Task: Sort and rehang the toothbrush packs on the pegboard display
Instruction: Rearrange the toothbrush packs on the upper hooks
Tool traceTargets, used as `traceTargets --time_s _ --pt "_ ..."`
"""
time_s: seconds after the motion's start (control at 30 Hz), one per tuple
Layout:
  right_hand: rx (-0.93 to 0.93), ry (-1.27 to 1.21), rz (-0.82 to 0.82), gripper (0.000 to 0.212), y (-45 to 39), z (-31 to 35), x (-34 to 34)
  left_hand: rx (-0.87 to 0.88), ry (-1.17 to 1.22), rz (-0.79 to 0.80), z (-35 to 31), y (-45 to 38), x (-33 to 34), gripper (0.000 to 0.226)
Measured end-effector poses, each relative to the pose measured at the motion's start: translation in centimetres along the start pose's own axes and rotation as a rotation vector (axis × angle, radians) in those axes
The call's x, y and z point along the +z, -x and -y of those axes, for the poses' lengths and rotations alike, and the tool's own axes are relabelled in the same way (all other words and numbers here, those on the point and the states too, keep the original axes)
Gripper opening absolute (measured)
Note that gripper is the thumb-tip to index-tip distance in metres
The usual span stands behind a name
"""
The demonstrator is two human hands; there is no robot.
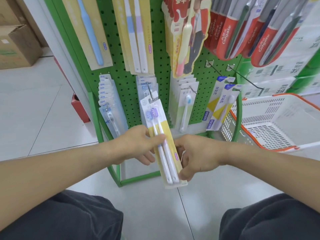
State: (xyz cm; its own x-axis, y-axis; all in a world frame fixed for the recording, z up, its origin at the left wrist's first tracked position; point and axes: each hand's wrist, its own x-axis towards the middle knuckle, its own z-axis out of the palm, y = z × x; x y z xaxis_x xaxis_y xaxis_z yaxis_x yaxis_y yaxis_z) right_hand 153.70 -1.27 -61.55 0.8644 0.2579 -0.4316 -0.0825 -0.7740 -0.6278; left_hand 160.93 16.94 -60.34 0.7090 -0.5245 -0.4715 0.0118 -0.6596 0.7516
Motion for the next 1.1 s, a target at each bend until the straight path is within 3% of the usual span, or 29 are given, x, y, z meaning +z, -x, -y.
traceTargets --time_s 0.1,0.2,0.33,0.47,0.63,0.73,0.83,0.9,1.0,1.1 --pt "-0.001 0.136 0.01 0.033 0.1 0.9 0.4 -0.011 0.128 0.084 0.0 0.1 0.2 0.04" --pt "0.013 0.053 0.077 0.04 0.2 1.4 0.8 -0.014 0.182 0.151 0.4 0.0 0.4 0.029" --pt "0.061 -0.051 0.07 0.047 -0.2 0.9 0.6 -0.018 0.169 0.192 1.0 -0.6 0.3 0.029" --pt "0.12 -0.222 -0.132 0.043 -1.2 -0.8 -0.4 -0.01 0.135 0.312 1.0 -0.5 0.3 0.033" --pt "0.138 -0.674 -0.44 0.052 -1.4 -2.3 -2.0 -0.028 0.056 0.443 1.0 -0.3 -0.2 0.029" --pt "0.048 -0.694 -0.503 0.056 -1.3 -2.5 -2.4 -0.005 0.045 0.477 1.0 -0.3 -0.4 0.028" --pt "-0.044 -0.676 -0.537 0.056 -1.3 -2.3 -2.5 0.045 0.119 0.404 0.7 -0.4 -0.3 0.029" --pt "-0.104 -0.649 -0.513 0.051 -1.2 -2.2 -2.7 0.09 0.197 0.233 0.5 -0.6 -0.1 0.028" --pt "-0.193 -0.505 -0.399 0.031 -0.9 -1.8 -2.8 0.278 0.118 -0.059 0.3 -0.8 -0.1 0.026" --pt "-0.223 -0.48 -0.347 0.021 -0.7 -1.8 -2.8 0.369 0.087 -0.126 0.2 -0.5 -0.1 0.008"
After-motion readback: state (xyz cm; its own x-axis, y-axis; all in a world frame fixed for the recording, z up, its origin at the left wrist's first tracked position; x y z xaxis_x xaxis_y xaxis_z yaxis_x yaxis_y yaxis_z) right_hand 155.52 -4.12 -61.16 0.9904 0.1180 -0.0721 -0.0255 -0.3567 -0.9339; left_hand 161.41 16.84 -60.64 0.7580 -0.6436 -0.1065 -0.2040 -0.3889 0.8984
